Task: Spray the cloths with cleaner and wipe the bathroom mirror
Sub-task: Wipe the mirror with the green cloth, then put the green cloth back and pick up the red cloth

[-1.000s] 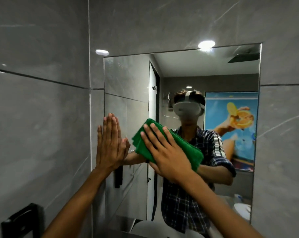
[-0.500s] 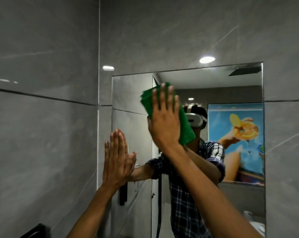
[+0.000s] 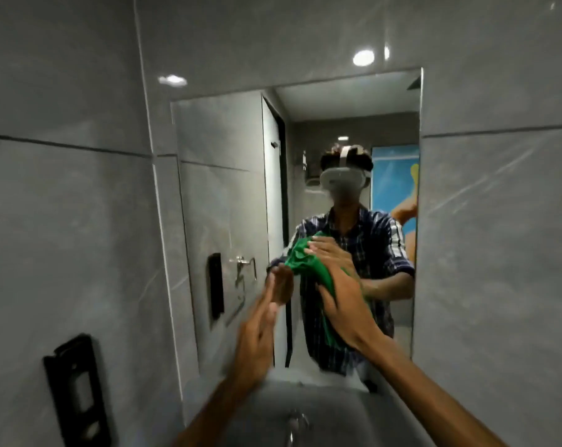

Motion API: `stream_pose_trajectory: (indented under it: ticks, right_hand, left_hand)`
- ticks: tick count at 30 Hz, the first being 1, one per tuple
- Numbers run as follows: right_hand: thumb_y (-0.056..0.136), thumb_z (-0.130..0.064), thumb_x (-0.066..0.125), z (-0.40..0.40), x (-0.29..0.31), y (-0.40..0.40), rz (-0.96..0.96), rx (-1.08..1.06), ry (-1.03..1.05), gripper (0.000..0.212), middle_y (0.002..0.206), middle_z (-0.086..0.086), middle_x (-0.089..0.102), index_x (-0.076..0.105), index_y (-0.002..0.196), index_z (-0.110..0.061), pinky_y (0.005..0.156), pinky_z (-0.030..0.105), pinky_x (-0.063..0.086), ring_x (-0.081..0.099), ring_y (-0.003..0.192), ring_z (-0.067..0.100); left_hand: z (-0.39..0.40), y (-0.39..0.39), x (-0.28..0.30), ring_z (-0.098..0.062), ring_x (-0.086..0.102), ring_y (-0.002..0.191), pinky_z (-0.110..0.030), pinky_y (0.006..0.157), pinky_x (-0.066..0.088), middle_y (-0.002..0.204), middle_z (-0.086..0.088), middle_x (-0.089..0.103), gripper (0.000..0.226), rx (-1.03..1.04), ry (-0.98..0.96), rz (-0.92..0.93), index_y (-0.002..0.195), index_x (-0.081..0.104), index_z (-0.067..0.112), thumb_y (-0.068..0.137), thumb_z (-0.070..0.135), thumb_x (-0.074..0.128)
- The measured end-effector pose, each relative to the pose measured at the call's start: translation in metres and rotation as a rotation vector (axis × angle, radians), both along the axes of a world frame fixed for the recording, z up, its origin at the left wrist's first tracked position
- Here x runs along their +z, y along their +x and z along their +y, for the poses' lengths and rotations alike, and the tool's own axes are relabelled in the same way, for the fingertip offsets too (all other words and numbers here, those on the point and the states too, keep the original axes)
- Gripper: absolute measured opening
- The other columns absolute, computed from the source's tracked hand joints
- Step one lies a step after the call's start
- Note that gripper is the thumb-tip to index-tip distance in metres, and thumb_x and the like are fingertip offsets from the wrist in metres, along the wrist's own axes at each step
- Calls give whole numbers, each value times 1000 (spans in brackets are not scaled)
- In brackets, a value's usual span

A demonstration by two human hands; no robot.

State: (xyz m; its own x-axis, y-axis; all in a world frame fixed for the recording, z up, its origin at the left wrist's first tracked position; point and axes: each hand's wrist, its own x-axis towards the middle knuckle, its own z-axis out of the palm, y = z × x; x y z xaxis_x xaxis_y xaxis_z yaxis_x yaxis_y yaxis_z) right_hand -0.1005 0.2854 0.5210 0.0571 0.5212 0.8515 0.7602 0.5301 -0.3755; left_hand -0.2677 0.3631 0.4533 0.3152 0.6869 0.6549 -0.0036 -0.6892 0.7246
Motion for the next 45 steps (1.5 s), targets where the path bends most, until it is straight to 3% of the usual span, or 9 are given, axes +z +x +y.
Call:
stream_pose_trajectory:
  ticks: [5, 11, 15, 20, 28, 34, 38, 41, 45]
  right_hand:
    - [103, -17, 43, -84, -96, -3, 349, 18, -206, 41, 142, -4, 62, 54, 142, -20, 115, 33, 48, 59, 133, 7]
    - [100, -50, 43, -198, -240, 47, 72, -2, -749, 75, 174, -9, -8, 9, 164, -31, 132, 32, -3, -12, 161, 8]
    - [104, -44, 48, -275, -327, 97, 558, -35, -915, 56, 163, -25, 24, 23, 154, -43, 128, 19, 17, 23, 153, -5]
    - [101, -11, 62, -344, -436, 181, 1107, -163, -1298, 39, 137, 23, 65, 57, 137, 2, 113, 49, 49, 63, 128, 38]
    - [100, 4, 57, -339, -568, 263, 1240, -437, -1350, 33, 132, 31, 63, 56, 132, 9, 100, 45, 53, 65, 113, 38]
    - [99, 2, 57, -307, -619, 295, 1013, -644, -1295, 44, 135, 25, 66, 53, 142, 2, 105, 42, 50, 63, 124, 41]
    - [95, 9, 51, -314, -609, 273, 724, -751, -1242, 50, 142, 24, 56, 51, 145, -1, 111, 47, 48, 55, 130, 41]
    - [93, 4, 55, -307, -607, 247, 479, -573, -1255, 41, 134, 24, 58, 61, 133, -3, 103, 52, 50, 56, 123, 40]
    - [105, -11, 49, -254, -620, 210, 461, -250, -1463, 32, 124, 21, 69, 62, 132, 0, 89, 36, 61, 72, 103, 32]
  left_hand:
    - [-122, 65, -58, -8, 57, 139, -42, 121, 42, 158, -1, 54, 42, -414, -693, -272, 148, 53, 35, 109, 39, 36]
    - [-239, 113, -176, -18, 61, 136, -42, 123, 40, 142, 3, 69, 72, -425, -1266, -364, 147, 57, 32, 86, 71, 57]
    - [-286, 147, -265, -32, 73, 120, -41, 98, 60, 130, -16, 74, 68, -357, -1575, -317, 135, 69, 11, 92, 63, 58]
    - [-338, 215, -366, -37, 70, 123, -47, 97, 60, 138, -23, 68, 79, -367, -1873, -159, 133, 70, 7, 92, 71, 48]
    - [-330, 319, -493, -29, 77, 103, -39, 76, 64, 113, -10, 80, 59, -129, -1762, 188, 135, 65, 20, 96, 63, 53]
    - [-287, 355, -549, -30, 57, 137, -59, 116, 45, 148, -6, 61, 55, -218, -1567, 420, 144, 56, 27, 99, 60, 52]
    - [-289, 347, -553, -30, 61, 133, -39, 113, 49, 142, -15, 65, 41, -43, -1290, 497, 141, 61, 7, 105, 26, 58]
    - [-295, 314, -553, -31, 69, 114, -31, 95, 54, 123, -16, 72, 27, 168, -1088, 545, 127, 69, 7, 103, 7, 55]
    - [-268, 276, -568, -34, 63, 124, -42, 106, 52, 137, -18, 62, 37, 297, -1125, 703, 141, 58, 5, 105, 11, 51]
